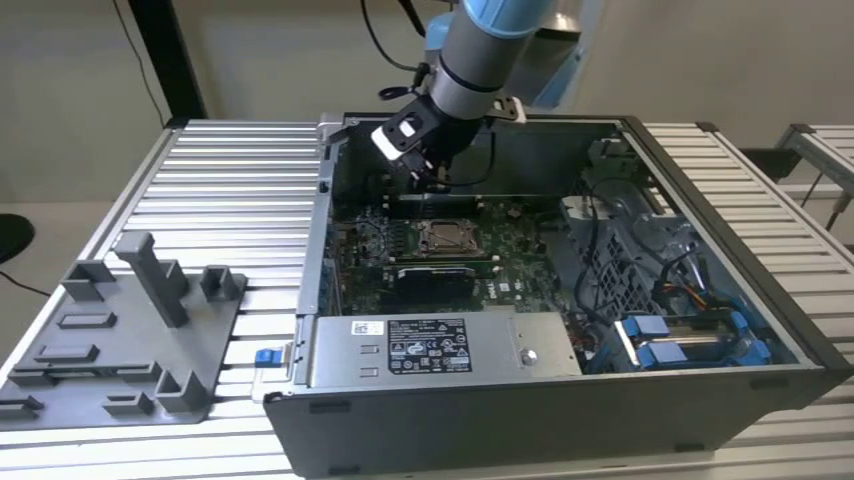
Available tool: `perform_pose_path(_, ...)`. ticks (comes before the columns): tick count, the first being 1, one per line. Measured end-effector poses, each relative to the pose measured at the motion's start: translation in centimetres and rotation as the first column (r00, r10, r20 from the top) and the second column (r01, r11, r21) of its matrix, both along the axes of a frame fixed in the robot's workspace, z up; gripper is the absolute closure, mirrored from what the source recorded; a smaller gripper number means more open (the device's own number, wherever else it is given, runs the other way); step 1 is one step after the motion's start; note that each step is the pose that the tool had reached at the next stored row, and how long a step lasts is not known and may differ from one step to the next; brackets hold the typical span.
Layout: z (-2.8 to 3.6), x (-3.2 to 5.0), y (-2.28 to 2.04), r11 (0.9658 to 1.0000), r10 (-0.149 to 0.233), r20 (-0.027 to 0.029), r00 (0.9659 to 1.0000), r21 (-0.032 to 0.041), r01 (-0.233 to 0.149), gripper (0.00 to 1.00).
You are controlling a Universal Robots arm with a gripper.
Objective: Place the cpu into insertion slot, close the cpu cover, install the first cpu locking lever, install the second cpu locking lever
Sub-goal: 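Install the first cpu locking lever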
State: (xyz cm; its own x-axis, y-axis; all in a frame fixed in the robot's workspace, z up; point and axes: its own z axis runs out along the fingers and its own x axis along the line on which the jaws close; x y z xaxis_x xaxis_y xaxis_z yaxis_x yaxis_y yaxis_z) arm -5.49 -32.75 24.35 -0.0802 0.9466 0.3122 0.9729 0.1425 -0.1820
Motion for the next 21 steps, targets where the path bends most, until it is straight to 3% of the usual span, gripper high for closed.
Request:
perform_pose_path(8, 0.02, 2.19, -0.12, 1.0, 0.0, -0.0215, 0.9998, -0.0003, 0.0, 1.0)
perform_pose_path(13, 0.01, 3.14, -0.17, 1.0, 0.0, -0.0307, 0.9995, -0.0002, 0.0, 1.0)
perform_pose_path(17, -0.01, 3.12, -0.17, 1.0, 0.0, -0.0298, 0.9996, -0.0002, 0.0, 1.0)
perform_pose_path(21, -0.59, 2.36, -0.17, 1.0, 0.0, -0.0159, 0.9999, -0.0002, 0.0, 1.0)
